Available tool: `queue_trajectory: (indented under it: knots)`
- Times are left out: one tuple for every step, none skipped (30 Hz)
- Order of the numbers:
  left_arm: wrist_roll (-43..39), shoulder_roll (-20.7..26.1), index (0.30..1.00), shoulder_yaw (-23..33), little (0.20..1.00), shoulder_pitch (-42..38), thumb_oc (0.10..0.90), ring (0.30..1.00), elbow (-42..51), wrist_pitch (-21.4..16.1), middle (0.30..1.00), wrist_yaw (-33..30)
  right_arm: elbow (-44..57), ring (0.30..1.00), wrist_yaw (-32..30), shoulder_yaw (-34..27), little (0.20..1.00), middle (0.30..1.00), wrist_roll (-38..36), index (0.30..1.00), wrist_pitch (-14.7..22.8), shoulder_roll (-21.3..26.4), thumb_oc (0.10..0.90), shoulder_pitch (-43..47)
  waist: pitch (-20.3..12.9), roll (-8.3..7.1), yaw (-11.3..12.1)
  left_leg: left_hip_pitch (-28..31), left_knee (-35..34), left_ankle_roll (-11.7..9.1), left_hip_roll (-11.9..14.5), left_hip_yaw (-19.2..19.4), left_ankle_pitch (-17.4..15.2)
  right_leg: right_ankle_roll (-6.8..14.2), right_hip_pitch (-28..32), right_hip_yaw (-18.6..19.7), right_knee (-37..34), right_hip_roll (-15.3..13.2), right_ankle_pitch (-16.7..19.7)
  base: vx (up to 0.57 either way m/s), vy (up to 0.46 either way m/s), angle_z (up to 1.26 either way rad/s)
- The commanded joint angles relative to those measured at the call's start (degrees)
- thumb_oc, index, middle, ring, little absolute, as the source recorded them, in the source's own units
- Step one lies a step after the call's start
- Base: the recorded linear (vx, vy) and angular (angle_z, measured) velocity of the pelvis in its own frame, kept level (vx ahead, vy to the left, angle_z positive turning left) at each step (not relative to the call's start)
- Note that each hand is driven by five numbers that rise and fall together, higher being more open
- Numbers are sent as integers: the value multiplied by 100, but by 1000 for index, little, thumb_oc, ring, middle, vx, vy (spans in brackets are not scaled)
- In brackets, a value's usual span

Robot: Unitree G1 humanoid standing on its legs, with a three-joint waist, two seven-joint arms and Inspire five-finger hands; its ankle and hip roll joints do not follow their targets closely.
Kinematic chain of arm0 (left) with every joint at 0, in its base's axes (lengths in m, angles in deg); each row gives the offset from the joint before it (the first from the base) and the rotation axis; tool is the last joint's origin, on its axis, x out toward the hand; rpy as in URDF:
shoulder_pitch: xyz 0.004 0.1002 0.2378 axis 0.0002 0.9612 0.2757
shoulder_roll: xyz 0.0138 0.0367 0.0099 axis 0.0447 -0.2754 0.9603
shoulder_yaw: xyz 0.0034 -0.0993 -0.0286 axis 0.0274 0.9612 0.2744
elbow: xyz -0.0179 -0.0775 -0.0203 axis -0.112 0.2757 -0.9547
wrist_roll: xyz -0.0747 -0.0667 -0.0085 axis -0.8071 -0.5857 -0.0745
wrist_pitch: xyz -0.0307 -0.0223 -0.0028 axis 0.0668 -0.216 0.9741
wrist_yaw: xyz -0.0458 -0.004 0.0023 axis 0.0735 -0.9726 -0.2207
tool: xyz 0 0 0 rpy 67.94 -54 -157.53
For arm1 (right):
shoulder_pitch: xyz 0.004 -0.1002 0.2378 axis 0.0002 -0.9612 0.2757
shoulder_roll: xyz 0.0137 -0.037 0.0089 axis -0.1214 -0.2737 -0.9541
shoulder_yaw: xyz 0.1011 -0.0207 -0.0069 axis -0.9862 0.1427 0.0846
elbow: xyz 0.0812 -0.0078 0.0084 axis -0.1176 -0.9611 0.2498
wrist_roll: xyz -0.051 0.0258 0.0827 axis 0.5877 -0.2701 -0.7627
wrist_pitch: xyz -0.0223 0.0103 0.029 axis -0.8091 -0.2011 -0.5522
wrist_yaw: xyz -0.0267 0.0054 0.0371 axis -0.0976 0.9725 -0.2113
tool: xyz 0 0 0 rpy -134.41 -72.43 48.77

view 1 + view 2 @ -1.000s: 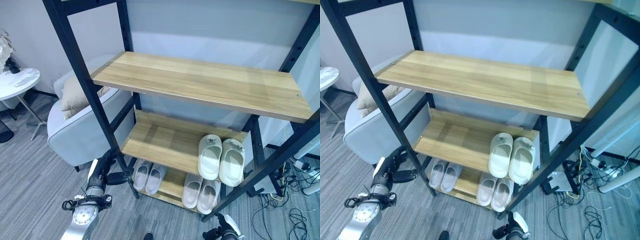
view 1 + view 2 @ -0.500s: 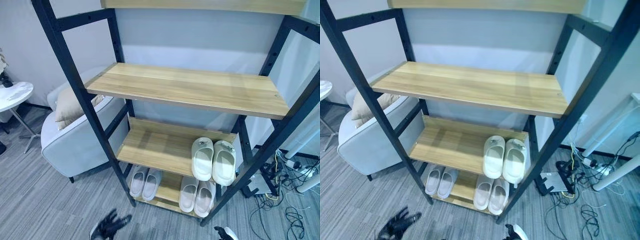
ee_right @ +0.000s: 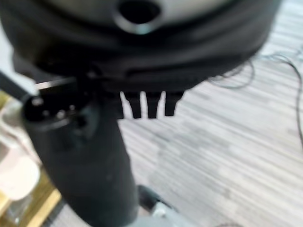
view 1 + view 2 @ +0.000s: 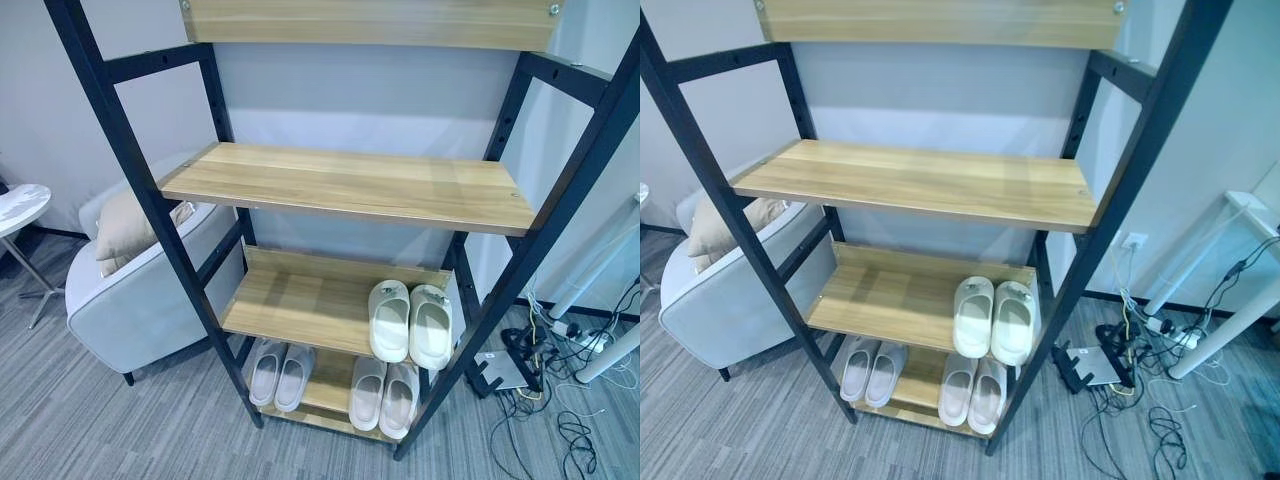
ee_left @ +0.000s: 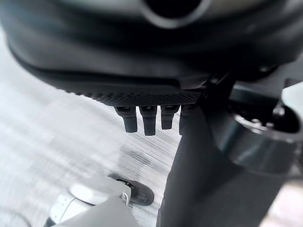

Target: Arrange the slippers neatly on the shoe rack.

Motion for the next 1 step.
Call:
queue_trajectory:
  knots:
    - [676,38,900,-131,900,-467,800,900,-73,-208,900,-120,-282,900,102,-179,900,900,-365,900,67,-41,800,197,160,-2,-4,-44,45,117,-266,379,-488,173,9,-32,81,13,-691,0,0,0]
